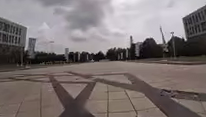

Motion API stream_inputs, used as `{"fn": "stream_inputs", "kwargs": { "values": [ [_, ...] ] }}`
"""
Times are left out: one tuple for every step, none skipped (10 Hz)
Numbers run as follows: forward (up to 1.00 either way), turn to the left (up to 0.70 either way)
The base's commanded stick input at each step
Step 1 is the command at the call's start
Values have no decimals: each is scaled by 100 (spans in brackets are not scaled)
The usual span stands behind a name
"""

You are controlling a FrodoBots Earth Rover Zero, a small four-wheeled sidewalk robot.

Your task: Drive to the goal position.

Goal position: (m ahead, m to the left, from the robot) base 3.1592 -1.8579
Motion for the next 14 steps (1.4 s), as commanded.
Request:
{"fn": "stream_inputs", "kwargs": {
  "values": [
    [70,0],
    [70,0],
    [70,0],
    [70,0],
    [70,0],
    [70,-2],
    [70,-3],
    [70,-7],
    [70,-13],
    [70,-6],
    [70,0],
    [70,0],
    [70,0],
    [70,0]
  ]
}}
